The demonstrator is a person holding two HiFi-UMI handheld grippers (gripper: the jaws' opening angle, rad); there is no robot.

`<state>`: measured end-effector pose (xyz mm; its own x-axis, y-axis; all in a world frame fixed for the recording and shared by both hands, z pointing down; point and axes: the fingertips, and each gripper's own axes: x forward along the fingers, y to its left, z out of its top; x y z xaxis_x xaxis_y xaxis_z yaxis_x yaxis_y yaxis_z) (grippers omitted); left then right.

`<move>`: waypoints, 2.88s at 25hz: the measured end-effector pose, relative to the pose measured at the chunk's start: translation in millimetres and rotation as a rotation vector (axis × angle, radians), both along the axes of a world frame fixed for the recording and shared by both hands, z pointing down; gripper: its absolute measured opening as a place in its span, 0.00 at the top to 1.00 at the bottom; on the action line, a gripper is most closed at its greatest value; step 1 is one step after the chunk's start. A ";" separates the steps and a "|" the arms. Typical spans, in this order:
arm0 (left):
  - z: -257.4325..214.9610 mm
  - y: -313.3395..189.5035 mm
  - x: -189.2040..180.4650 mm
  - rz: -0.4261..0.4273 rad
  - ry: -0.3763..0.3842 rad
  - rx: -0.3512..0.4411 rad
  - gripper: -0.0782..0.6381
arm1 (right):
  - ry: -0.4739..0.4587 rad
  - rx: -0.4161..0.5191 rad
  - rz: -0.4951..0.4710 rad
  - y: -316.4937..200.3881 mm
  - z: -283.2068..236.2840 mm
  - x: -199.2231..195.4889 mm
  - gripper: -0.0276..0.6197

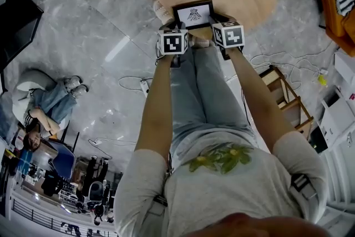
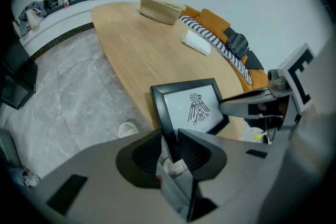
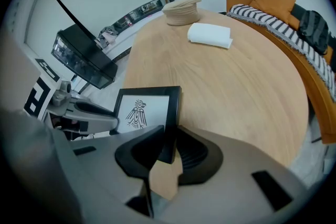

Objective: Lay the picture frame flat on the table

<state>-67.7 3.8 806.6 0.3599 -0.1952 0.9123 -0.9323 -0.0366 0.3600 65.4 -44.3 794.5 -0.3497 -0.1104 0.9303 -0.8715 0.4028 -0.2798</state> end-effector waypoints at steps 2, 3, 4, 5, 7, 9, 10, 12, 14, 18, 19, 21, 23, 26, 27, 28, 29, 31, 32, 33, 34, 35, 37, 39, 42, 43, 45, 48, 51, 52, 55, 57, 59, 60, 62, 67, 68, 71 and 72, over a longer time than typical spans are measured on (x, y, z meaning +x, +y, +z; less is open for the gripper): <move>1.6 0.6 1.2 -0.010 -0.001 -0.002 0.74 | 0.003 0.001 -0.005 0.1 1.4 1.0 0.83; 1.6 0.7 1.2 -0.017 0.002 -0.004 0.74 | 0.004 0.001 -0.006 0.1 2.3 1.1 0.83; 1.2 0.5 0.7 -0.024 0.006 -0.007 0.74 | 0.005 0.001 -0.005 0.0 3.3 0.7 0.83; 1.0 -0.2 -0.1 -0.029 0.012 -0.010 0.74 | 0.007 0.001 -0.004 -0.6 4.5 0.1 0.83; 1.7 -2.5 -1.5 -0.034 0.021 -0.012 0.74 | 0.012 -0.006 -0.001 -1.6 7.4 -0.5 0.83; 2.3 -3.5 -1.6 -0.031 0.027 -0.013 0.74 | 0.012 -0.009 -0.001 -2.1 9.2 -0.7 0.83; 2.4 -3.2 -1.5 -0.030 0.030 -0.013 0.74 | 0.009 -0.006 -0.001 -2.2 9.2 -1.0 0.83; 2.7 -2.5 -2.0 -0.032 0.036 -0.010 0.73 | 0.006 0.001 -0.001 -2.0 9.1 -1.6 0.83; 3.8 -2.1 -2.2 -0.050 0.048 -0.007 0.73 | 0.003 0.005 0.001 -1.7 10.2 -1.7 0.83; 6.7 -0.3 -1.8 -0.100 0.105 -0.007 0.73 | 0.001 0.009 -0.005 -0.7 14.2 -0.9 0.82; 6.3 -0.2 -2.1 -0.105 0.119 -0.008 0.73 | 0.003 0.013 -0.012 -0.6 14.5 -1.4 0.82; 5.1 -0.7 -2.8 -0.114 0.139 -0.013 0.73 | 0.009 0.021 -0.022 -1.1 14.2 -2.4 0.82; 5.3 -0.3 -3.2 -0.147 0.156 -0.028 0.73 | 0.012 0.025 -0.024 -2.1 13.5 -2.2 0.82; 3.6 2.0 -2.4 -0.226 0.198 -0.047 0.74 | 0.013 0.027 -0.031 -2.3 12.2 0.1 0.82; 1.4 0.9 -2.7 -0.244 0.211 -0.040 0.74 | 0.011 0.025 -0.030 -2.7 11.0 0.6 0.81; -1.3 -0.6 -3.4 -0.258 0.220 -0.029 0.74 | 0.006 0.025 -0.027 -3.6 9.0 0.6 0.79; -4.1 -2.1 -4.2 -0.271 0.228 -0.018 0.74 | 0.001 0.028 -0.023 -4.8 6.6 0.3 0.78; -9.0 -4.1 -5.6 -0.294 0.238 -0.003 0.72 | -0.008 0.041 -0.022 -7.6 0.8 -0.8 0.77; -11.1 -4.7 -6.1 -0.303 0.239 0.001 0.71 | -0.010 0.051 -0.026 -9.0 -2.3 -1.4 0.75; -13.2 -5.2 -6.4 -0.309 0.238 0.002 0.71 | -0.013 0.061 -0.032 -10.2 -5.4 -2.2 0.75; -15.4 -5.6 -6.5 -0.314 0.235 0.003 0.71 | -0.016 0.069 -0.038 -10.9 -8.6 -3.3 0.75; -18.0 -6.1 -6.5 -0.316 0.231 0.006 0.71 | -0.020 0.075 -0.045 -11.1 -11.7 -4.5 0.75; -24.5 -7.0 -6.3 -0.315 0.224 0.016 0.70 | -0.029 0.084 -0.052 -10.4 -18.4 -7.3 0.75; -31.9 -7.7 -5.7 -0.312 0.213 0.030 0.70 | -0.039 0.089 -0.056 -8.7 -25.1 -9.4 0.75; -42.6 -12.3 -8.2 -0.305 0.167 0.076 0.70 | -0.059 0.095 -0.057 -6.5 -32.7 -11.1 0.75; -46.9 -15.4 -9.6 -0.301 0.151 0.098 0.70 | -0.063 0.097 -0.055 -6.5 -35.0 -11.2 0.75; -54.9 -20.5 -11.6 -0.298 0.130 0.132 0.71 | -0.068 0.099 -0.054 -7.6 -40.0 -11.4 0.77; -66.0 -22.7 -13.2 -0.301 0.116 0.155 0.76 | -0.075 0.110 -0.054 -10.8 -50.1 -12.6 0.80; -79.0 -23.5 -11.7 -0.304 0.113 0.177 0.79 | -0.087 0.129 -0.052 -13.4 -64.0 -13.7 0.85; -83.2 -24.0 -11.4 -0.303 0.109 0.186 0.80 | -0.091 0.137 -0.052 -14.0 -68.8 -14.3 0.87; -95.7 -24.8 -14.0 -0.303 0.075 0.209 0.86 | -0.104 0.157 -0.055 -14.1 -83.2 -17.4 0.93; -103.6 -25.7 -15.6 -0.298 0.049 0.220 0.87 | -0.110 0.167 -0.061 -13.6 -92.2 -19.9 0.94; -110.6 -27.7 -14.2 -0.281 0.036 0.236 0.87 | -0.117 0.180 -0.066 -14.2 -100.7 -22.0 0.95; -113.7 -28.6 -12.9 -0.272 0.033 0.245 0.87 | -0.119 0.186 -0.066 -14.6 -104.8 -22.8 0.95; -119.6 -30.6 -10.7 -0.251 0.027 0.264 0.87 | -0.118 0.193 -0.069 -15.3 -112.1 -24.3 0.95; -132.6 -31.5 -6.2 -0.224 0.020 0.299 0.87 | -0.127 0.209 -0.077 -16.4 -128.8 -27.2 0.95; -135.1 -31.1 -4.9 -0.224 0.021 0.304 0.87 | -0.128 0.214 -0.080 -16.3 -131.5 -26.7 0.95; -142.9 -30.9 -2.0 -0.219 0.021 0.319 0.87 | -0.132 0.223 -0.092 -16.0 -138.7 -26.9 0.95; -145.4 -30.6 -1.6 -0.214 0.020 0.324 0.87 | -0.135 0.224 -0.094 -15.6 -141.1 -27.6 0.95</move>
